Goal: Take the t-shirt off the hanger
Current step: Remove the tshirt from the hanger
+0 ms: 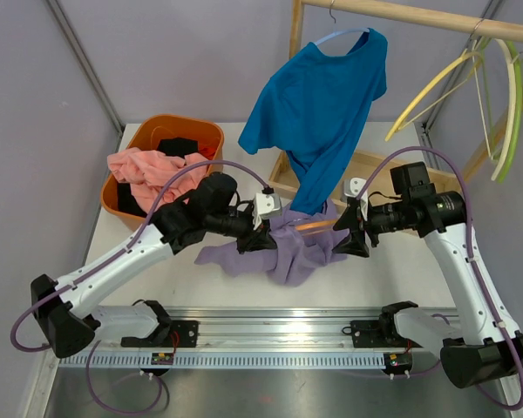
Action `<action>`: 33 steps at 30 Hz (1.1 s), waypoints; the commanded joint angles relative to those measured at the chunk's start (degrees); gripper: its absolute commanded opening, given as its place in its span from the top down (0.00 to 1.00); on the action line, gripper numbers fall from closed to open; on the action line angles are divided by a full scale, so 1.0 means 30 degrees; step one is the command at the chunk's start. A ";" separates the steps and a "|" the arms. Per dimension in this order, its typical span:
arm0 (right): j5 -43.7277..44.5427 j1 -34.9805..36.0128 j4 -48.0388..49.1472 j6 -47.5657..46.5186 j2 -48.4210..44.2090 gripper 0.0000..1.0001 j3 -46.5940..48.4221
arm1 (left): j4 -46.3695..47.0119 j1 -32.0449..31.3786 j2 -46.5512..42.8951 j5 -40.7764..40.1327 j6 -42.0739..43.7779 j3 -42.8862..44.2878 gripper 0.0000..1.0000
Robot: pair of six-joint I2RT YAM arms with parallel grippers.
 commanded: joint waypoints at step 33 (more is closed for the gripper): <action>0.2890 0.4024 0.3652 0.1993 -0.0210 1.00 -0.0685 | 0.4466 0.0416 -0.0096 0.1729 -0.1781 -0.0468 0.99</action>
